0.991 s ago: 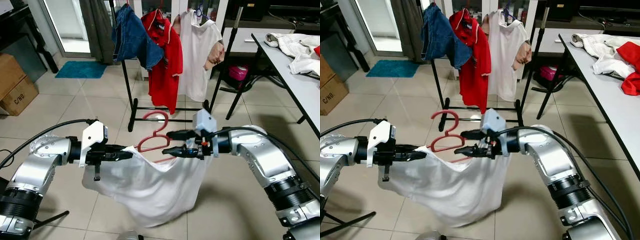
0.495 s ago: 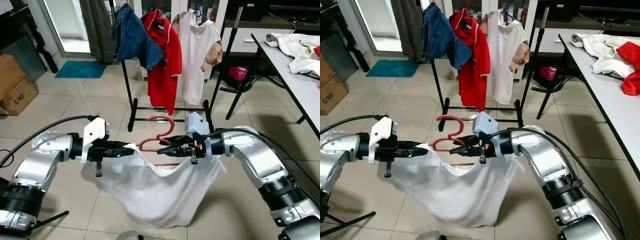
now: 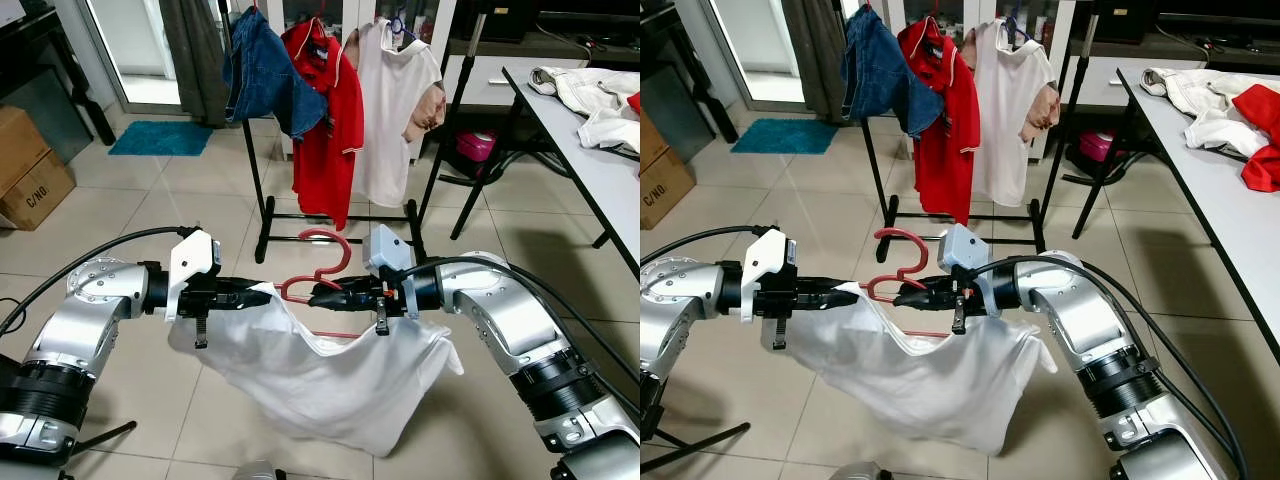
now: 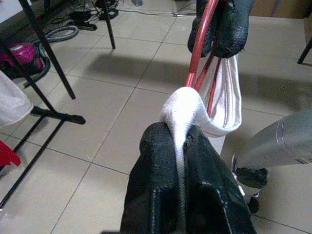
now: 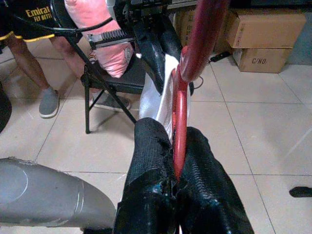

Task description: Hang hanger

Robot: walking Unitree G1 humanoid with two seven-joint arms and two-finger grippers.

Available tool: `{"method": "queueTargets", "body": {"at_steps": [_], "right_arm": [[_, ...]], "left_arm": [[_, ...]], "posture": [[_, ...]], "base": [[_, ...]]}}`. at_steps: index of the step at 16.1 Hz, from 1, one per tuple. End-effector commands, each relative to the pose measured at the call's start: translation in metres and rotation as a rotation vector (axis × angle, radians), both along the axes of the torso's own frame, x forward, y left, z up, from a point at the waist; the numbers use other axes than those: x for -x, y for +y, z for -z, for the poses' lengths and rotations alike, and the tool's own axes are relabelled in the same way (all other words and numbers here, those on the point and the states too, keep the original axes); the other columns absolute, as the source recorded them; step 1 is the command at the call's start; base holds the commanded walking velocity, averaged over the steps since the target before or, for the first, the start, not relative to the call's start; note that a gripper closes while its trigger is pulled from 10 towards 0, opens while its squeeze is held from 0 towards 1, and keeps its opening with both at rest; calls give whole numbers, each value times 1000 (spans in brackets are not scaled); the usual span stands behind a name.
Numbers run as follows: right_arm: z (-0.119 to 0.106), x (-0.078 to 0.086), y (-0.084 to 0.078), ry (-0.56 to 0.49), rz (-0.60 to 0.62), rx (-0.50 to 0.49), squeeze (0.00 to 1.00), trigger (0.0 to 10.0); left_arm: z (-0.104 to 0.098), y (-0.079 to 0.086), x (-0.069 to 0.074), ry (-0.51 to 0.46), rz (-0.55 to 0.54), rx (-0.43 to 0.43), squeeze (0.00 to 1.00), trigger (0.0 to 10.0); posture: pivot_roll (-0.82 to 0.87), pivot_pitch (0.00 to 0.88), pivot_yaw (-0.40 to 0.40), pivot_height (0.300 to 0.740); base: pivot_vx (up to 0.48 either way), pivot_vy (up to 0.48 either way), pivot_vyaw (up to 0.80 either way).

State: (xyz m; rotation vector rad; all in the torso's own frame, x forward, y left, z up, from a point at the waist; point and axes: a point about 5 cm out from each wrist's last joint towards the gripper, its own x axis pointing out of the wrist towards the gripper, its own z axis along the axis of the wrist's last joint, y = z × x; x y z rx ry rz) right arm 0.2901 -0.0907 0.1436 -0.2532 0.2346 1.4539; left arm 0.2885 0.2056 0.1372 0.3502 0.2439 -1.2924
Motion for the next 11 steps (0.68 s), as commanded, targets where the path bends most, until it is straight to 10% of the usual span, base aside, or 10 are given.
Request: {"method": "queueTargets", "body": {"at_steps": [1,2,3,4,5,11], "right_arm": [[-1,1,3,9,-34,6,0,0],[-2,1,4,8,-33,1,0,0],[-3,2,4,31,-27,-18,0,0],[-4,2,4,30,-27,-24,0,0],[-5,2,3,25,-28,-29,0,0],[7,-4,-9,27,78,14,0,0]], "left_arm": [[-15,6,-8,-69,-51,13,0,0],[-15,7,-8,-72,-54,14,0,0],[-20,8,-11,-108,-91,49,0,10000],[-21,8,-12,-113,-100,67,0,10000],[-27,9,-13,-134,-103,94,996,10000],[-35,30,-2,-80,-77,62,1000,10000]], "posture": [[9,0,41,740],[9,0,41,740],[10,0,39,740],[10,0,39,740],[9,0,39,740],[14,0,37,740]], "base": [[0,0,0],[0,0,0],[0,0,0],[0,0,0],[0,0,0],[0,0,0]]}}
